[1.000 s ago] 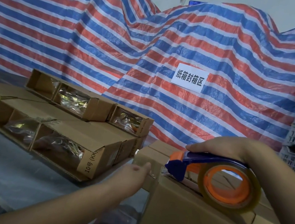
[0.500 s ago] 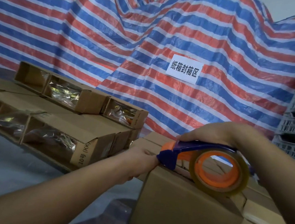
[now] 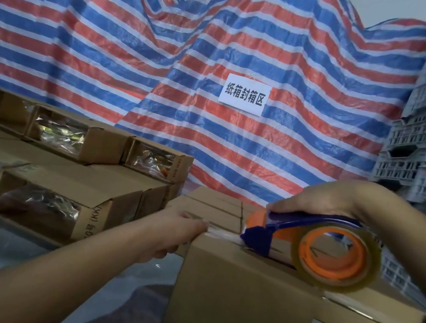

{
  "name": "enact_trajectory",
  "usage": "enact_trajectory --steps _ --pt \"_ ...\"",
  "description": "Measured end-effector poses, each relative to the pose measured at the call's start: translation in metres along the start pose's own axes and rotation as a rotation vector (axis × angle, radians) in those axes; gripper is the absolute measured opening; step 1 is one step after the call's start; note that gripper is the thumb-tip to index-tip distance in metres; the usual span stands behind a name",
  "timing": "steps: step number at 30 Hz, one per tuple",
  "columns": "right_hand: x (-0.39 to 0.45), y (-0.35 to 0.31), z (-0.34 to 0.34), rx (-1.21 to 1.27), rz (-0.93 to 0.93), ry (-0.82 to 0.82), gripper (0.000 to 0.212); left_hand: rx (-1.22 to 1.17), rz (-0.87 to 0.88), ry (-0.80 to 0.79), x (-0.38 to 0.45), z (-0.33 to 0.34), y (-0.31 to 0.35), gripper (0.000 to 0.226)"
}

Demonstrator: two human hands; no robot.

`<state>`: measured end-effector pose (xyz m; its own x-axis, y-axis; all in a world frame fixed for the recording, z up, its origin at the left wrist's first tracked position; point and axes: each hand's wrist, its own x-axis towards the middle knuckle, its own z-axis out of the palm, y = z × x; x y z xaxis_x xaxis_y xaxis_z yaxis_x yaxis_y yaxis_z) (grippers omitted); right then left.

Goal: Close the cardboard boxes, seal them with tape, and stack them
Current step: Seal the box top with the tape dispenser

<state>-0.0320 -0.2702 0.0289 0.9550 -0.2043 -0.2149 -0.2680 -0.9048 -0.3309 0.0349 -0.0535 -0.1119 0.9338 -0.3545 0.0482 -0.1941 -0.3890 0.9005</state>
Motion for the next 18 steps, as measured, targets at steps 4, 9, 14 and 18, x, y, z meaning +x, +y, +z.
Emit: enact_trajectory --steps 4,9,14,18 --pt "0.006 -0.017 0.001 -0.349 0.097 0.083 0.049 0.214 0.192 0.149 -0.006 0.000 0.014 0.019" --pt "0.008 -0.014 0.002 -0.249 0.087 0.036 0.048 0.502 0.553 0.176 -0.026 0.007 0.028 0.021" --pt "0.008 -0.013 -0.001 -0.235 0.056 -0.023 0.045 0.762 0.573 -0.036 -0.030 0.013 0.017 0.062" --pt "-0.004 0.004 -0.015 -0.079 0.045 -0.080 0.047 0.873 0.613 0.011 -0.026 0.010 0.012 0.081"
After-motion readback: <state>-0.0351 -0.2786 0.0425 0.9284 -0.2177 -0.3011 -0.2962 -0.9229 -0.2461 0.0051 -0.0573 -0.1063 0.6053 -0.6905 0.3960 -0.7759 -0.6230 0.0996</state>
